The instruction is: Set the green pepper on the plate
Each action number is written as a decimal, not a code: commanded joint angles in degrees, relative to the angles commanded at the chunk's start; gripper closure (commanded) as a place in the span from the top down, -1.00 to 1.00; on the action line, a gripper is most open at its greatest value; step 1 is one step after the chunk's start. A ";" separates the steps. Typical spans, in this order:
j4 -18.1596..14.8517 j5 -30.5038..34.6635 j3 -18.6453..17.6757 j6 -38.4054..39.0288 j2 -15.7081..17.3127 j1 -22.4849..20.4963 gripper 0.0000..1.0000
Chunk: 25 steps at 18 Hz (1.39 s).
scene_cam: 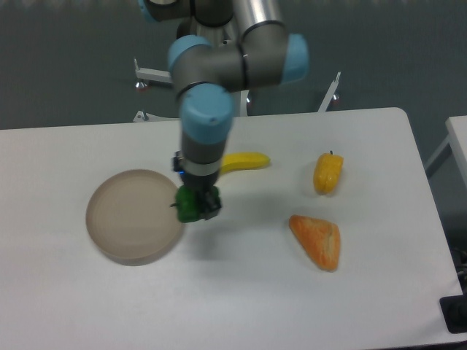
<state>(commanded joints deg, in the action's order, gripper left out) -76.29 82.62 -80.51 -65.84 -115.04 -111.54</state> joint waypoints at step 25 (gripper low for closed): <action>0.44 -2.90 -0.71 7.31 2.62 -0.94 1.00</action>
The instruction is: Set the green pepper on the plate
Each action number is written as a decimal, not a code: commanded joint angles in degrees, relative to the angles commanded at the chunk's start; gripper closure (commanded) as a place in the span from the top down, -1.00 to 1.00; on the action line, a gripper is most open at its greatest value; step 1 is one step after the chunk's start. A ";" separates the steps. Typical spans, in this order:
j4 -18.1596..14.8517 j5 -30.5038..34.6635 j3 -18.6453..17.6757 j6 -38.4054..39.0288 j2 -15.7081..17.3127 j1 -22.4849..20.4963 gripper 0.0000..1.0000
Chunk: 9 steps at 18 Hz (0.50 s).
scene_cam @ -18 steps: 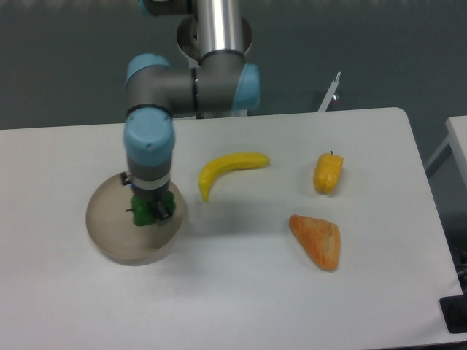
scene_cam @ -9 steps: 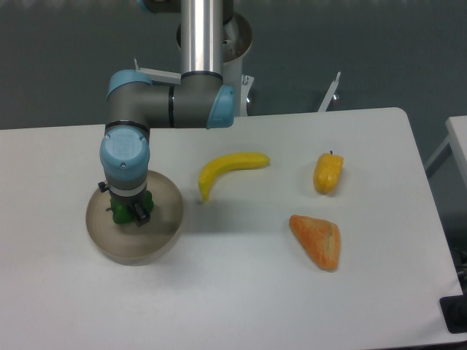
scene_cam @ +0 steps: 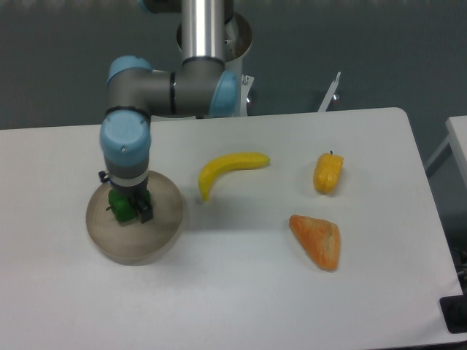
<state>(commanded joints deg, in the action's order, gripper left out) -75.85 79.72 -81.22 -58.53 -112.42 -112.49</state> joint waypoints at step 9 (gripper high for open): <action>-0.44 9.55 -1.74 -15.35 4.05 -11.78 1.00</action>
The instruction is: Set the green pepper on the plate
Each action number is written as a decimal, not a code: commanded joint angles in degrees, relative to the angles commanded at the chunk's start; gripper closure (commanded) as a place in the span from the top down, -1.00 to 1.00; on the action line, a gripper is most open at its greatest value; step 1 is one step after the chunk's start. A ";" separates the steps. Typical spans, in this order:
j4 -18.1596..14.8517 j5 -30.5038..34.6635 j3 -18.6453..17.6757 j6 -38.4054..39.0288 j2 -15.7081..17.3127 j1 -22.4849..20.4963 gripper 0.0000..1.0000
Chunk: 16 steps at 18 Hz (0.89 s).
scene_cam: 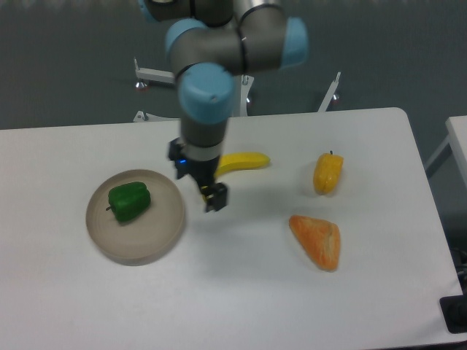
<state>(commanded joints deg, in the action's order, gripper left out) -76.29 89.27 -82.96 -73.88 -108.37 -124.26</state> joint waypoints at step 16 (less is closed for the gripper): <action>0.00 0.03 -1.33 -14.98 -1.23 -7.75 1.00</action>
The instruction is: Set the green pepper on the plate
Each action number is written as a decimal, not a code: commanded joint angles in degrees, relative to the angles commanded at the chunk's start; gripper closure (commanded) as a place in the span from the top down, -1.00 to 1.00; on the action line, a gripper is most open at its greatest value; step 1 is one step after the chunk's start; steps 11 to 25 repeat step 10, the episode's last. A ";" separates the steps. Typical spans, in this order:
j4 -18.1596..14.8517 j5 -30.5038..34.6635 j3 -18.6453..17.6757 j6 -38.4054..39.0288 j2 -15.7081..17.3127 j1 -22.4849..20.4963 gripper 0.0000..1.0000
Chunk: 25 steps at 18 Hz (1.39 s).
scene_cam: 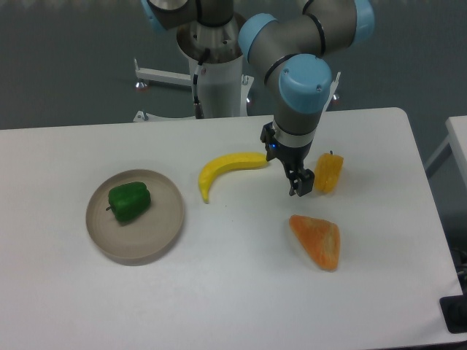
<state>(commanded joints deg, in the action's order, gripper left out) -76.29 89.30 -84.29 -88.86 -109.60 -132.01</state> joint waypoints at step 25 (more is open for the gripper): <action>0.09 0.00 0.35 0.00 -0.09 0.09 1.00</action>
